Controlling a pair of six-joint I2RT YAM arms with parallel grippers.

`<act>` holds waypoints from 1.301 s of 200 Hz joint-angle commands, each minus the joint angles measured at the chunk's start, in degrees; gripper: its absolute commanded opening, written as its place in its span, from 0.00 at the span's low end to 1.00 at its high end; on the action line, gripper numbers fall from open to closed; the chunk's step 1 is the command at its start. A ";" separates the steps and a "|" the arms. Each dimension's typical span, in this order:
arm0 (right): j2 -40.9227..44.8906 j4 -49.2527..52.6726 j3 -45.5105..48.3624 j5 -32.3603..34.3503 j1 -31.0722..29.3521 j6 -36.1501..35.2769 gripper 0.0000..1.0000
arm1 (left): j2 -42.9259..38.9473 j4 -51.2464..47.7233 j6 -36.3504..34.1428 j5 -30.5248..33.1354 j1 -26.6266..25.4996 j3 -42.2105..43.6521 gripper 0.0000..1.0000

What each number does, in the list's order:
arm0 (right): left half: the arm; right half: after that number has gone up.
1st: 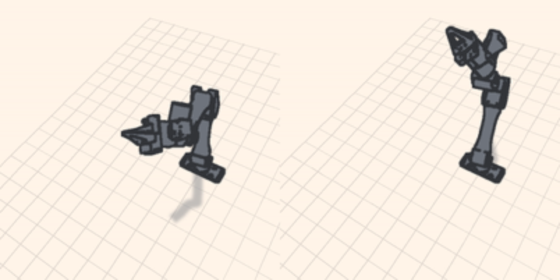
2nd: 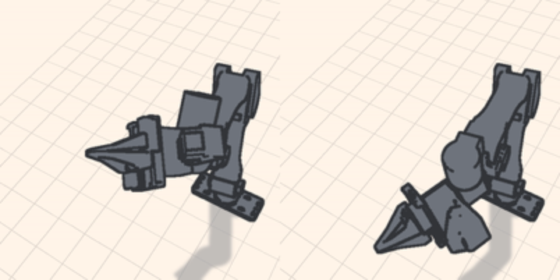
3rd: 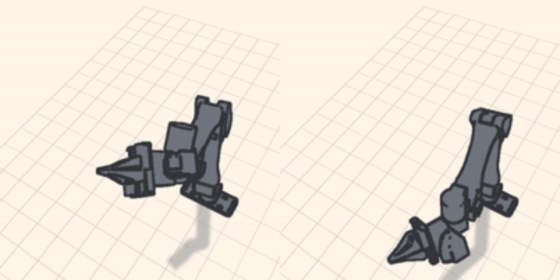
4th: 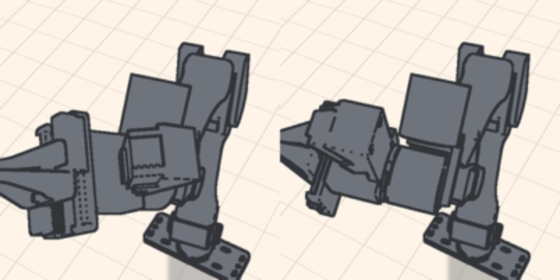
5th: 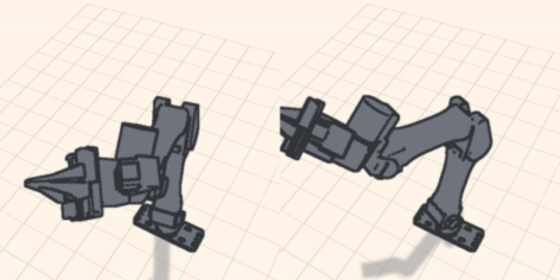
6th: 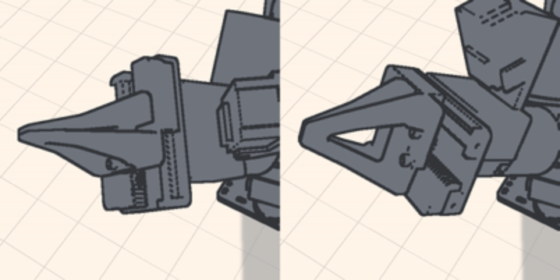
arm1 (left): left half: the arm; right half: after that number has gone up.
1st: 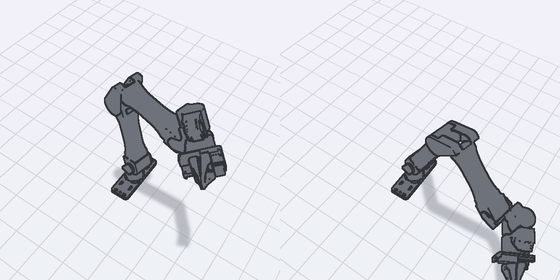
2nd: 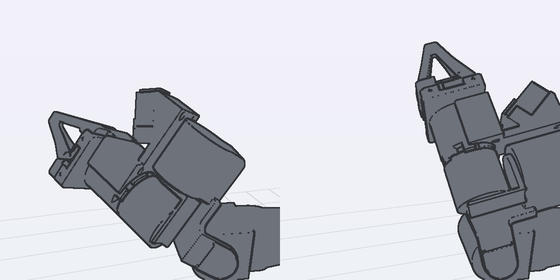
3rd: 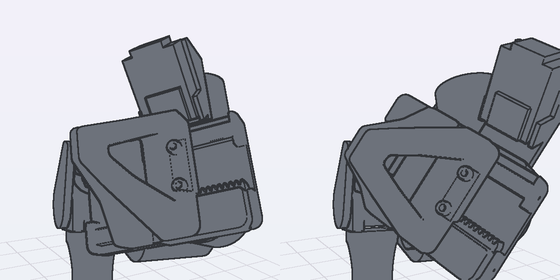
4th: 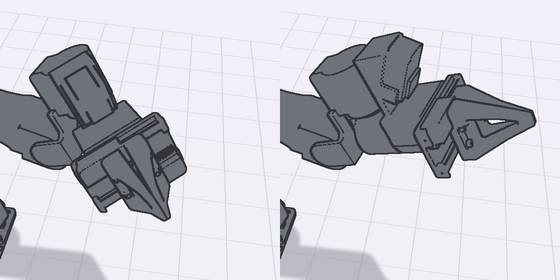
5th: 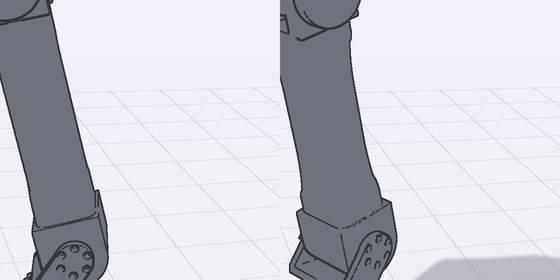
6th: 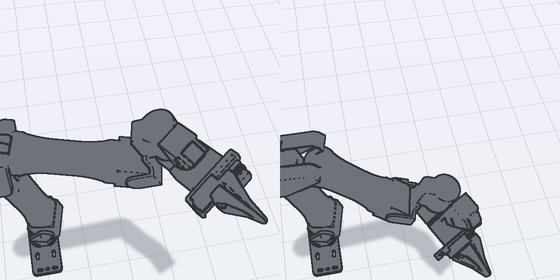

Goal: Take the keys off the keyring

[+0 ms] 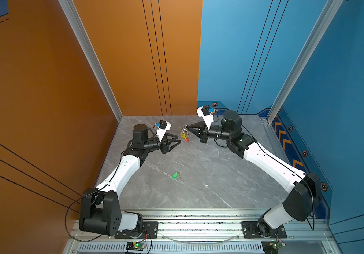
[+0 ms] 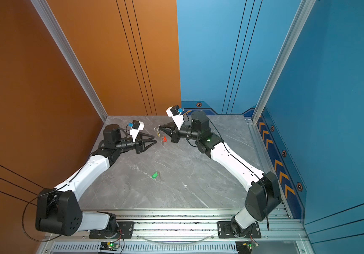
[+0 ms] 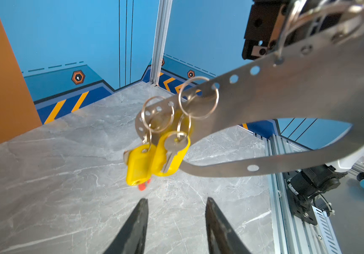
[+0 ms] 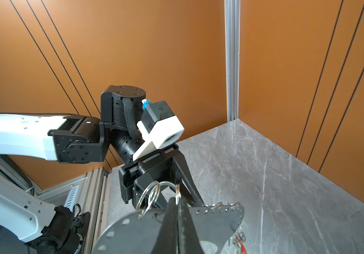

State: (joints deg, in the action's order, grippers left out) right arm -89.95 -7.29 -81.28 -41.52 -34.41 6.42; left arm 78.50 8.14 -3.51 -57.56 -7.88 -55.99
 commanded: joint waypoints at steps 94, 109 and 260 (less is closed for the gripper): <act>-1.19 1.71 -4.46 -1.91 -2.37 -1.84 0.00 | 2.21 5.20 1.73 -5.93 -0.94 -2.65 0.28; -1.26 1.60 -4.42 -1.65 -2.43 -1.84 0.00 | 1.71 5.21 1.67 -5.88 -0.98 -2.69 0.28; -1.37 1.31 -4.33 -1.53 -2.64 -1.94 0.00 | 0.87 5.83 2.02 -7.23 -0.91 -2.36 0.20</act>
State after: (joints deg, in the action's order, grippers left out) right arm -91.00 -5.04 -83.96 -42.26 -36.77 5.13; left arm 78.78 12.75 -1.61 -62.92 -8.69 -56.99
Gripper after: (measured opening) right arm 0.052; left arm 0.218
